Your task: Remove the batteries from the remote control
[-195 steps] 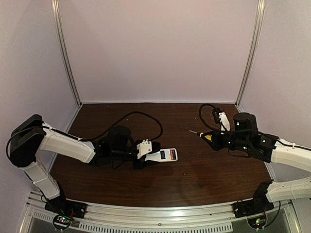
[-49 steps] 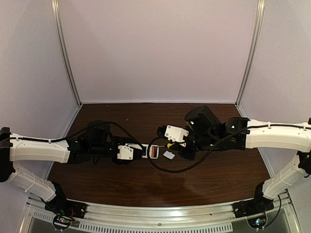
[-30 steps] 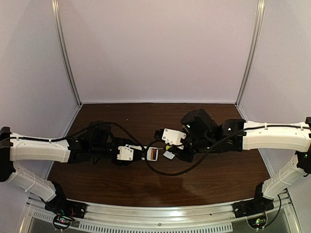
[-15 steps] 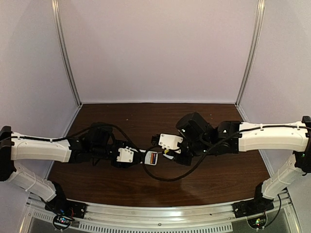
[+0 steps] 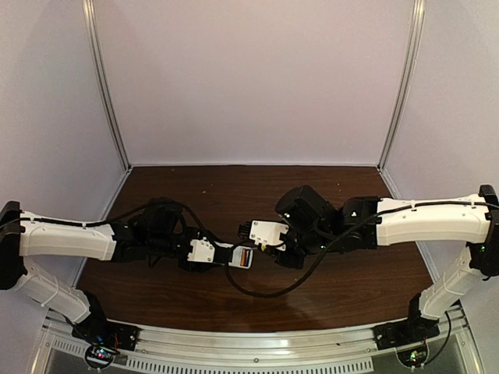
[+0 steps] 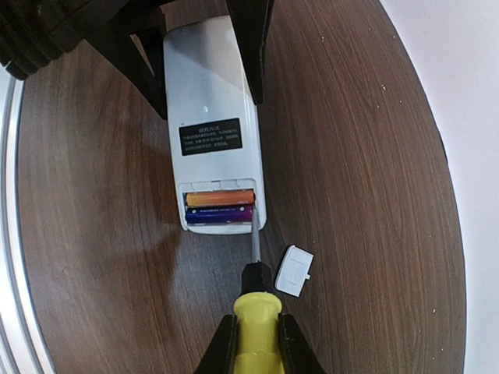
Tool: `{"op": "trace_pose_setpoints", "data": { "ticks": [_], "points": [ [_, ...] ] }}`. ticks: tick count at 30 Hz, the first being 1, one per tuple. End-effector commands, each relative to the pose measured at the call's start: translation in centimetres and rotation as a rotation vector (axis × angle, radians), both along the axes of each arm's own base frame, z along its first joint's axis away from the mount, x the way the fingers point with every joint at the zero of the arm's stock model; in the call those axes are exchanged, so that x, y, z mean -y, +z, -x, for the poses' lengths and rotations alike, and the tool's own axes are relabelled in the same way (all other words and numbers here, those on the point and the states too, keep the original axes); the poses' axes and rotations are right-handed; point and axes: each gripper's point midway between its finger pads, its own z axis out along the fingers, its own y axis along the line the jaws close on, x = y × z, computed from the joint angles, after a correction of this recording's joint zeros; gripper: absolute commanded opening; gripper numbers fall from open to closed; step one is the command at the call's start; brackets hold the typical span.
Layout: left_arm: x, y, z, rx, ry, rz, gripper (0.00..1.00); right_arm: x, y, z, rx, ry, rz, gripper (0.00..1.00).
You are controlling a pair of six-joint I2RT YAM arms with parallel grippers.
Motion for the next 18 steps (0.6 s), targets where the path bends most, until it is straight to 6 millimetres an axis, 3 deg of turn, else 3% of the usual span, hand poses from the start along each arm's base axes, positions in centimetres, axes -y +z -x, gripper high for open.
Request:
{"op": "trace_pose_setpoints", "data": {
  "ticks": [1,18],
  "points": [
    [1.84,3.53,-0.86,0.073,-0.015,0.11,0.0,0.02,0.03,-0.24,0.018,-0.011,0.026,0.0],
    [1.28,2.99,-1.64,0.116,0.018,0.076,0.0,0.41,-0.4,-0.06,0.007,-0.033,0.021,0.0]
  ]
}}
